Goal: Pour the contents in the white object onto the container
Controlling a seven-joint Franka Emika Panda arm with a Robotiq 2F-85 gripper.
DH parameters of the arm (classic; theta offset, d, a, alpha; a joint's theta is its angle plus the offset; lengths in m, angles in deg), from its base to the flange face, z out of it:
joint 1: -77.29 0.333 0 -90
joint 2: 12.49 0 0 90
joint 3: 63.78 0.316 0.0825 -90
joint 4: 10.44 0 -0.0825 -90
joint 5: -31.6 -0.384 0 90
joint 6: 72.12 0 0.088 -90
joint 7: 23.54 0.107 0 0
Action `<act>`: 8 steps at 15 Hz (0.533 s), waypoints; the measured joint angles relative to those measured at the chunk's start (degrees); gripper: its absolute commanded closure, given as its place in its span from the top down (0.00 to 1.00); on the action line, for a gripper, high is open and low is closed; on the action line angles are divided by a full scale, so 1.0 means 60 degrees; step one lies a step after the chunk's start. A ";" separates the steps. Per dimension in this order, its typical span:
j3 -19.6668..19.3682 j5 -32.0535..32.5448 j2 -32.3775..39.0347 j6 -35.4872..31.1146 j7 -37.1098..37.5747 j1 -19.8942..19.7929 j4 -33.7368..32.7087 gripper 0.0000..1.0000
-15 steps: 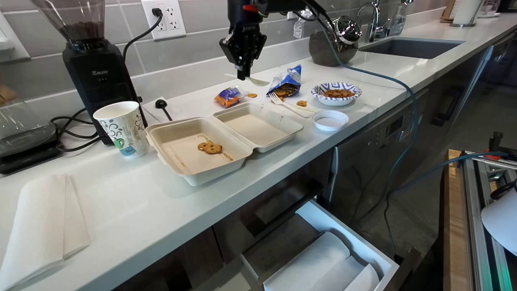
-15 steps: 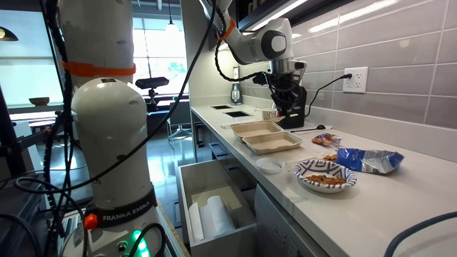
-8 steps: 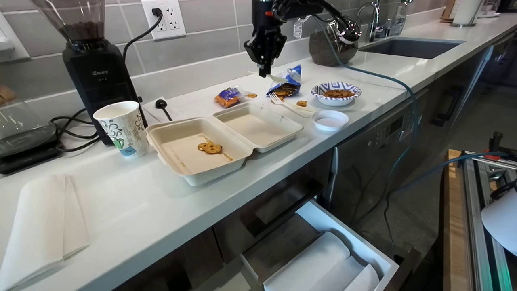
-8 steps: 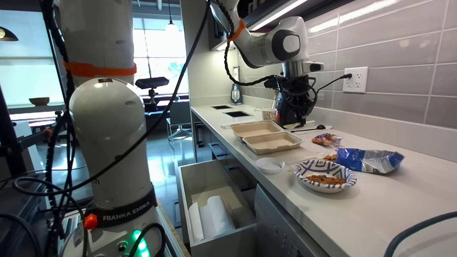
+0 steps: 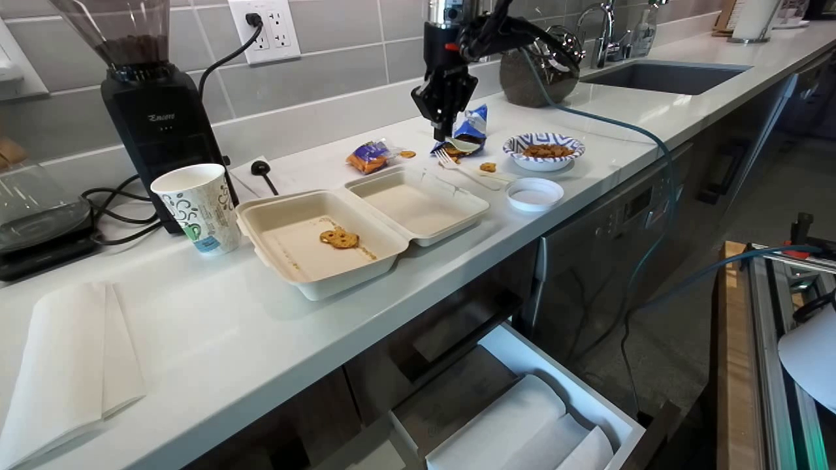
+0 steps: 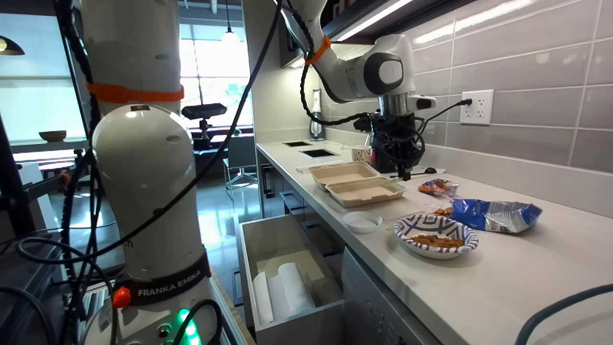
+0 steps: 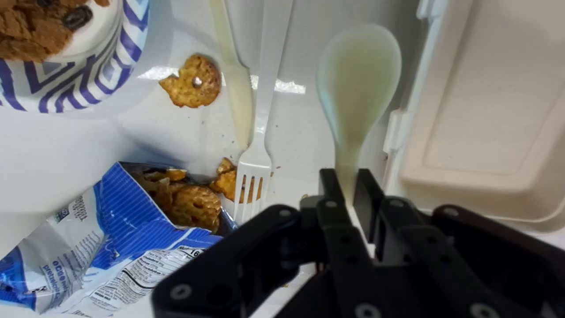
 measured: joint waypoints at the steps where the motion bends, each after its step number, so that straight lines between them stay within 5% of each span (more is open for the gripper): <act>1: -0.0027 0.0026 0.0029 -0.0251 0.0000 -0.0003 0.0121 0.04; 8: -0.0124 0.0103 0.0321 -0.1454 0.0010 -0.0048 0.0806 0.04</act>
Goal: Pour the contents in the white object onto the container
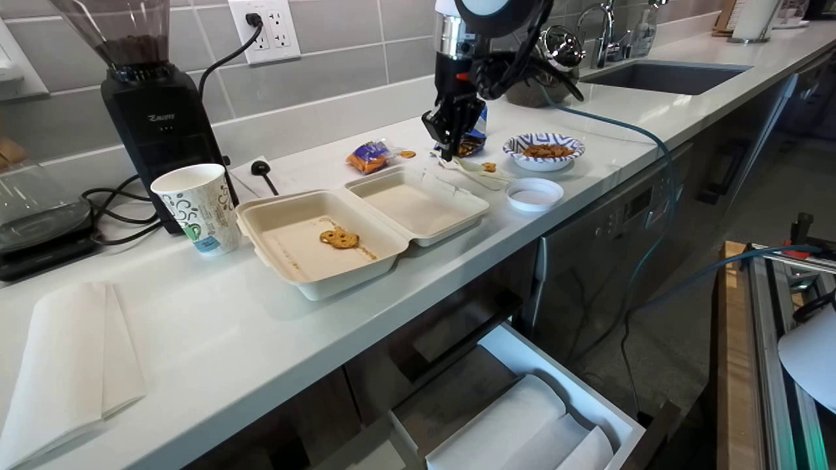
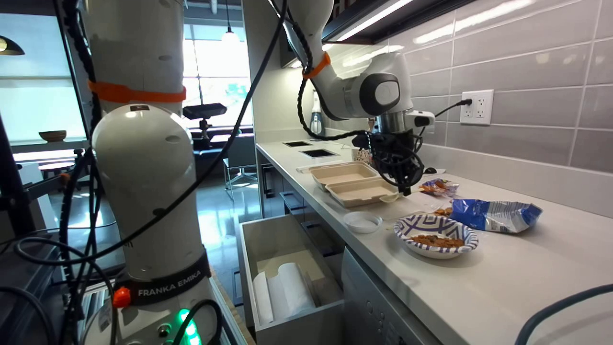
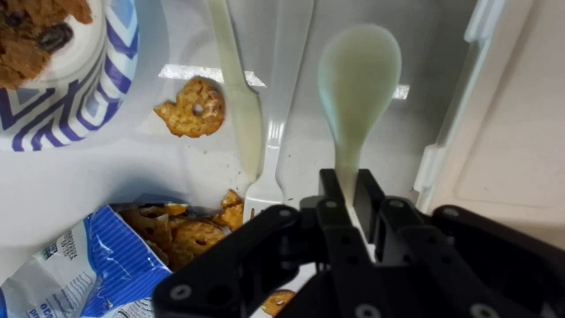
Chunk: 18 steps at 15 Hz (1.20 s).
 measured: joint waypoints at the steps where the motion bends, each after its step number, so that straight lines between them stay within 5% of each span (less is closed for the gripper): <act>1: -0.0011 0.0000 0.0045 -0.0015 0.0000 -0.0001 0.0034 0.04; 16: -0.0049 -0.0100 0.0599 -0.0017 -0.0011 -0.0048 -0.0021 0.04; 17: -0.0042 -0.0111 0.0623 -0.0017 -0.0011 -0.0038 -0.0041 0.27; 18: -0.0029 -0.0123 0.0644 -0.0017 -0.0011 -0.0030 -0.0066 0.40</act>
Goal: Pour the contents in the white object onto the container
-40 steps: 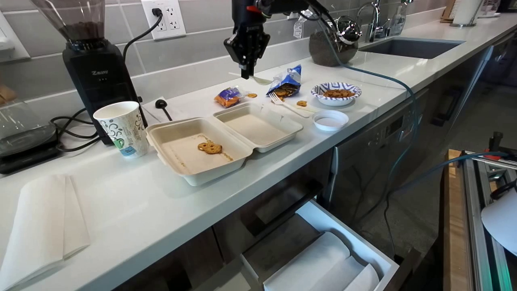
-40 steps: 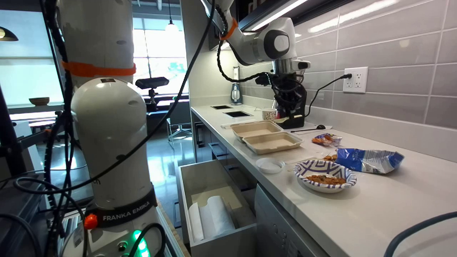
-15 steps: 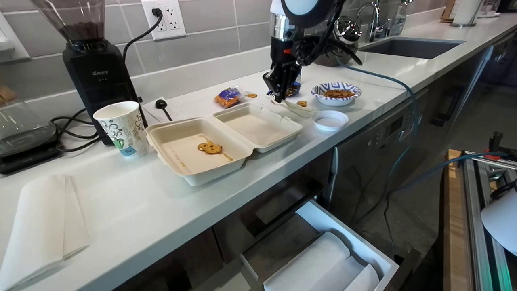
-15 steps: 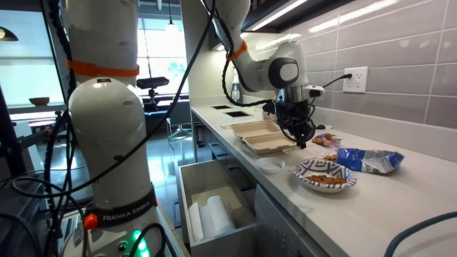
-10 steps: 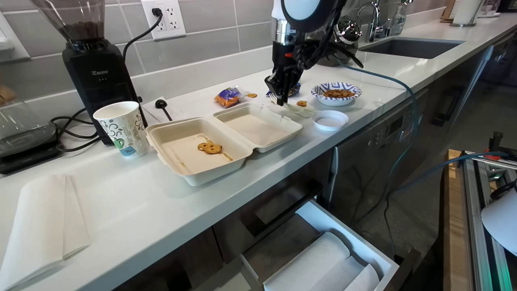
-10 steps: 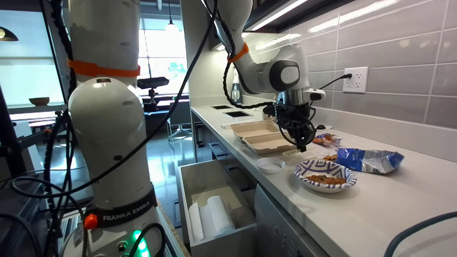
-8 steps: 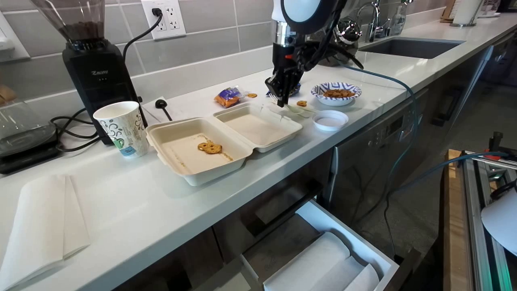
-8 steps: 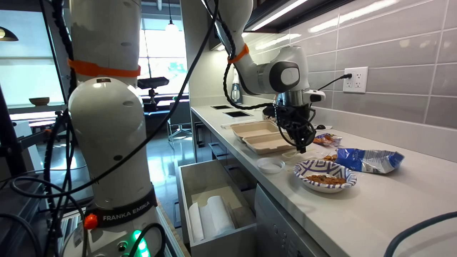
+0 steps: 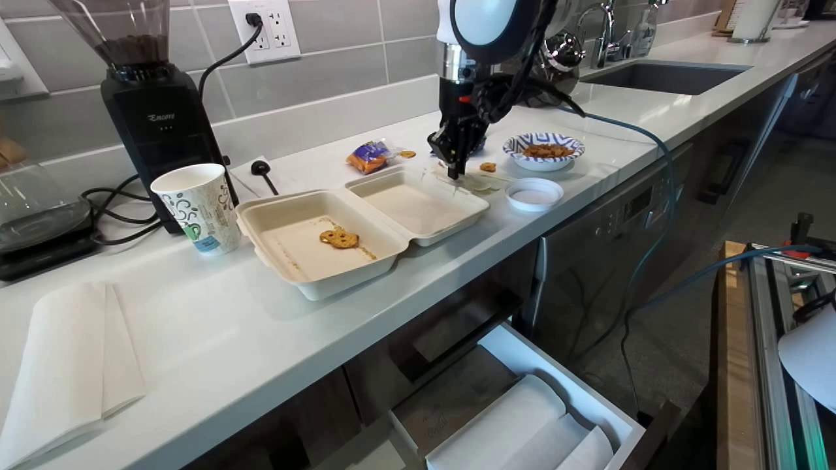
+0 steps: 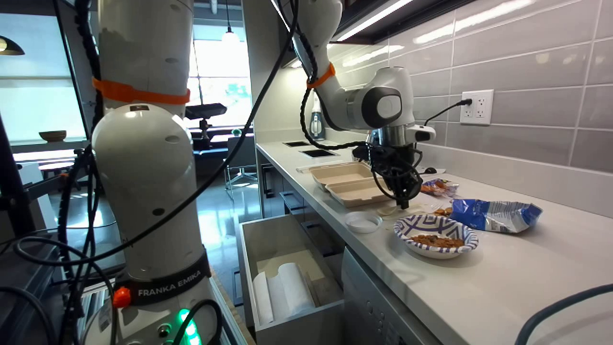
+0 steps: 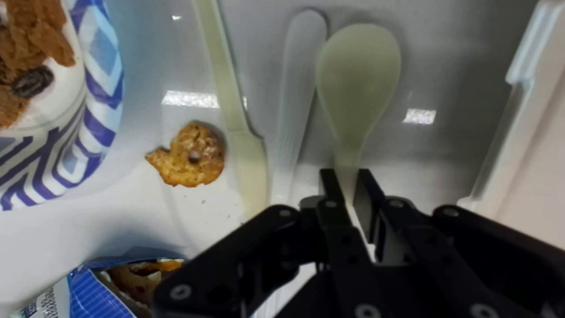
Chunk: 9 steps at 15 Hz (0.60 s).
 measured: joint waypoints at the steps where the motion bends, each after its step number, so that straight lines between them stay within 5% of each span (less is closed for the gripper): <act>1: 0.0019 -0.0014 0.0014 0.0000 0.0000 0.0003 -0.0020 0.45; 9: 0.0023 -0.0006 0.0015 0.0000 0.0008 0.0010 -0.0169 1.00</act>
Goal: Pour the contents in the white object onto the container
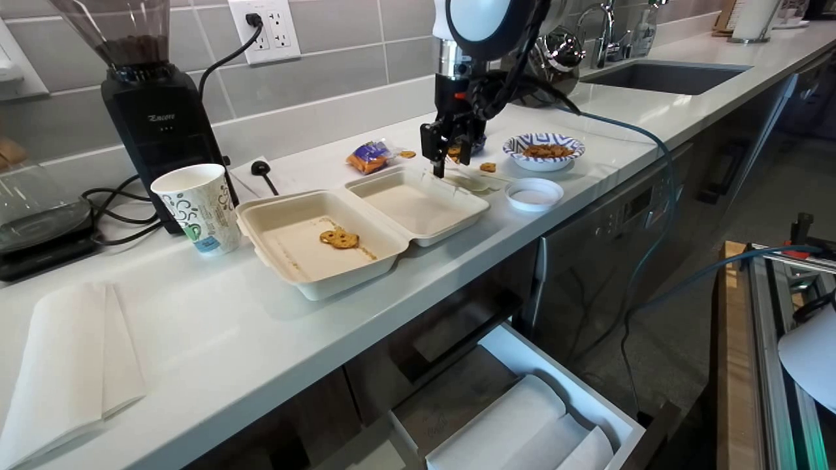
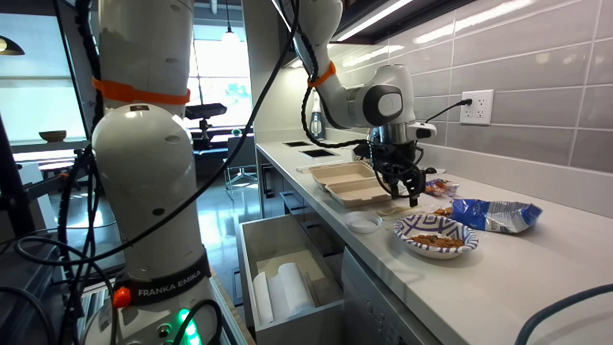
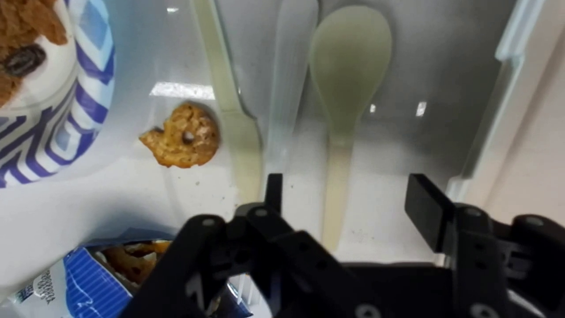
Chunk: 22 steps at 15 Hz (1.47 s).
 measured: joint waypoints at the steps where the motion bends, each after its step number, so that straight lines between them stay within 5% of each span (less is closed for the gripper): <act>1: -0.0019 0.0018 -0.0003 0.0000 0.0003 0.0000 -0.0040 1.00; 13: -0.0263 0.0313 -0.0233 0.0103 0.0195 0.0008 -0.0368 1.00; 22: -0.0168 0.0337 -0.0963 0.1385 0.0201 0.0048 -0.0639 1.00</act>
